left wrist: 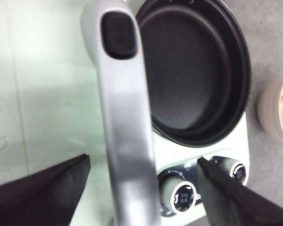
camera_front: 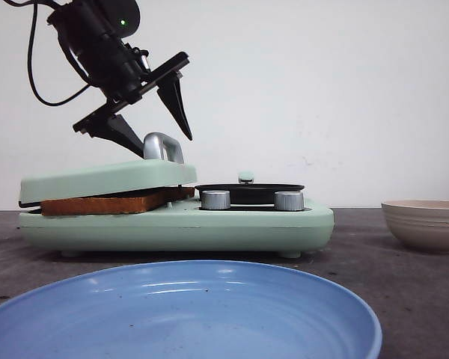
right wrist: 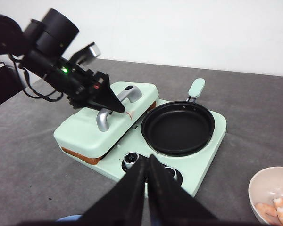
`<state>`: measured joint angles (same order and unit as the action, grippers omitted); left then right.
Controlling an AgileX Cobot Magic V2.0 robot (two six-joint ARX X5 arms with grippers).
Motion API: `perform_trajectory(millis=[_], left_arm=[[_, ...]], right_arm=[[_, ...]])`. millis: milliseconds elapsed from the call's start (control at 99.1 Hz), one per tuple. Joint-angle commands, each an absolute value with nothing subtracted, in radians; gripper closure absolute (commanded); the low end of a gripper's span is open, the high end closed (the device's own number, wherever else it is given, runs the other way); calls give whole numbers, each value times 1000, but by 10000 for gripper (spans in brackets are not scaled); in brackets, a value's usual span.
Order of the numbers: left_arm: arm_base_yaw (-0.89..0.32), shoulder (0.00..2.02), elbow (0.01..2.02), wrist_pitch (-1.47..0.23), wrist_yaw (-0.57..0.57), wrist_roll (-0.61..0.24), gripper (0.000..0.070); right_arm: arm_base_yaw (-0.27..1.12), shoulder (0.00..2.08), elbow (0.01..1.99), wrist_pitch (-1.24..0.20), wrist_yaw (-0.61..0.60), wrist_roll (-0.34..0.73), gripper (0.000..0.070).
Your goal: Make breakfast with bread and shrimp
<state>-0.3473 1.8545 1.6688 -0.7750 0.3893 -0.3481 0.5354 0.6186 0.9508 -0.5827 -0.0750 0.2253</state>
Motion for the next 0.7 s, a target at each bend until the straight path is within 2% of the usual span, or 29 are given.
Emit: perform_trajectory(millis=[0,101,141,222,343,525,686], left_arm=[[-353,1826,1694,-767,387,-323,272],[-349,1786,1694,-768,381,-306,285],[-349,1767,1694,-771,374,-295,326],[-351,1722,1694,-782,337,-286,455],[-366,1645,1694,-820,321,-248,700],[-388,1496,1693,-855,321,-188,700],[-405,1361,1693,-863,321,-168,700]], right_arm=[[539,627,960,-569,-70,228,700],[539,639,960,-569,-70,228,700],[539,642,960,-569,-69,228,700],[539,653,960,-569,-49,228,700],[538,668,960,-570,-7,239,700],[508,710,961,-570,77,301,700],[386,770,962,-570,101,372,700]])
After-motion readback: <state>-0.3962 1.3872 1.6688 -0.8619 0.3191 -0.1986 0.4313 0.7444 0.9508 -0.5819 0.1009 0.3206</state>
